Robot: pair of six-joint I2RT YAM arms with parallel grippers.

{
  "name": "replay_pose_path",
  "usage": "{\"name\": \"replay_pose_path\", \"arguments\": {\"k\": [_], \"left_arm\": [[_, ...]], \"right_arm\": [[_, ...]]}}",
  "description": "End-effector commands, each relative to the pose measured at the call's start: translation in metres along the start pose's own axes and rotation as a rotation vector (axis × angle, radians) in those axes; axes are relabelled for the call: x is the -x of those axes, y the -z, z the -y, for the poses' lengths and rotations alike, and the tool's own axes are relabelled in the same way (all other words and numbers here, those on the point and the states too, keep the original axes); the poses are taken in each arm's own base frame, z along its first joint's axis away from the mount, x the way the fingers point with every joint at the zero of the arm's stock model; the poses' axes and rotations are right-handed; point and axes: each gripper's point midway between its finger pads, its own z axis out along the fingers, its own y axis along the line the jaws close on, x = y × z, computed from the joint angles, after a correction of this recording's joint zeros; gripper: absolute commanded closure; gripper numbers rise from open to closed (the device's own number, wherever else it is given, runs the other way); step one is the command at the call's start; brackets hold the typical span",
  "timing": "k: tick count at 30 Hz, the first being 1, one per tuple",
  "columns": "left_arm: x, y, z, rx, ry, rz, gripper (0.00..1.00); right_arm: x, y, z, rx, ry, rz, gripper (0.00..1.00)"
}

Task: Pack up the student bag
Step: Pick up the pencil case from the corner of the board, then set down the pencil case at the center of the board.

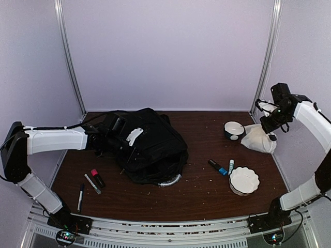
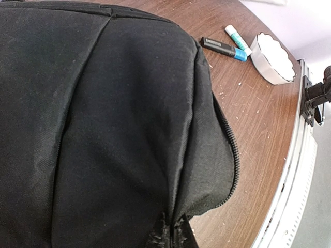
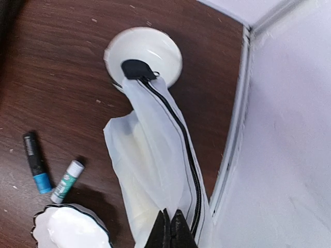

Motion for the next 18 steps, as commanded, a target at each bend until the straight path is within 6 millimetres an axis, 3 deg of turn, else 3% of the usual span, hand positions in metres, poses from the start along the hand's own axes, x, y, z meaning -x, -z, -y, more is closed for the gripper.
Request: {"name": "replay_pose_path", "arguments": {"k": [1, 5, 9, 18], "left_arm": [[0.032, 0.014, 0.003, 0.024, -0.042, 0.092, 1.0], [0.033, 0.014, 0.002, 0.025, -0.034, 0.089, 1.0], [0.035, 0.013, 0.001, 0.031, -0.029, 0.086, 1.0], [0.036, 0.009, -0.002, 0.035, -0.015, 0.076, 1.0]], "right_arm": [[0.049, 0.045, -0.042, 0.058, 0.159, 0.167, 1.0], [0.069, 0.072, -0.097, 0.17, 0.294, 0.243, 1.0], [0.077, 0.093, -0.146, 0.284, 0.401, 0.305, 1.0], [0.048, 0.103, -0.238, 0.477, 0.621, 0.324, 1.0]]}}
